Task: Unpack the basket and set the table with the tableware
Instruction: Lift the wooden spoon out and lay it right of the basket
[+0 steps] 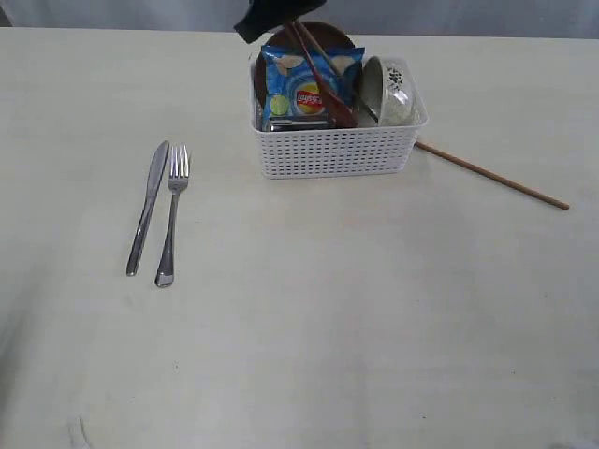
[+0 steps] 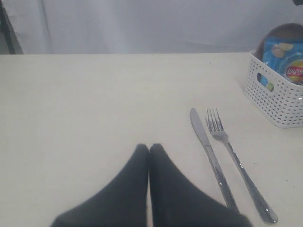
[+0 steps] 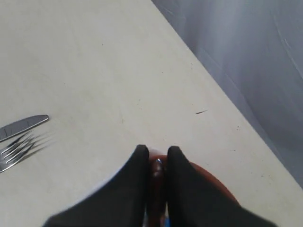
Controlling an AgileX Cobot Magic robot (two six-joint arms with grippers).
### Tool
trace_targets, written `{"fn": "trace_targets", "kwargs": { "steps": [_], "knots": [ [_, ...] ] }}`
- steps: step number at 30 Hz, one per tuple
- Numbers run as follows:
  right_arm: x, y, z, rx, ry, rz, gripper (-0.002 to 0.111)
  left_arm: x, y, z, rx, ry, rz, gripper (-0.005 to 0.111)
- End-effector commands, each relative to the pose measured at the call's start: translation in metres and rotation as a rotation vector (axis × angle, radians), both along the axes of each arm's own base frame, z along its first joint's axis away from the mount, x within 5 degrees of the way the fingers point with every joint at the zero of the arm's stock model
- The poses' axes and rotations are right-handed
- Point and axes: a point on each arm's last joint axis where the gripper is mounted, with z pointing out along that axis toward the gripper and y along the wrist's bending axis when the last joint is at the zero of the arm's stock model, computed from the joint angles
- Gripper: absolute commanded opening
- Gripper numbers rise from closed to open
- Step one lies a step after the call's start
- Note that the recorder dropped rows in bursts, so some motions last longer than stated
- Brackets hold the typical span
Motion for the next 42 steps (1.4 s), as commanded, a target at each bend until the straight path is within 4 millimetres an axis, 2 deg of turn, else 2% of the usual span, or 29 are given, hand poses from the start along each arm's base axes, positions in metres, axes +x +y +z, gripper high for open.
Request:
{"fn": "trace_targets", "kwargs": {
  "steps": [1,8,14,22,37,42],
  "knots": [
    [-0.009,-0.006,0.025,0.031,-0.024,-0.002,-0.001,0.0,0.0,0.0,0.004,-0.011,0.003,0.0],
    [-0.016,-0.012,0.044,0.048,-0.051,-0.002,-0.001,0.0,0.0,0.0,0.004,-0.011,0.003,0.0],
    [-0.018,-0.016,0.06,0.039,-0.146,-0.006,-0.001,0.0,0.0,0.0,0.004,-0.011,0.003,0.0],
    [-0.012,-0.018,0.084,0.19,-0.288,-0.093,-0.001,0.0,0.0,0.0,0.004,-0.011,0.003,0.0],
    [-0.01,-0.019,0.099,0.339,-0.347,-0.157,-0.001,0.0,0.0,0.0,0.004,-0.011,0.003,0.0],
    [-0.006,-0.032,0.102,0.37,-0.304,-0.204,-0.001,0.0,0.0,0.0,0.004,-0.011,0.003,0.0]
  ]
}}
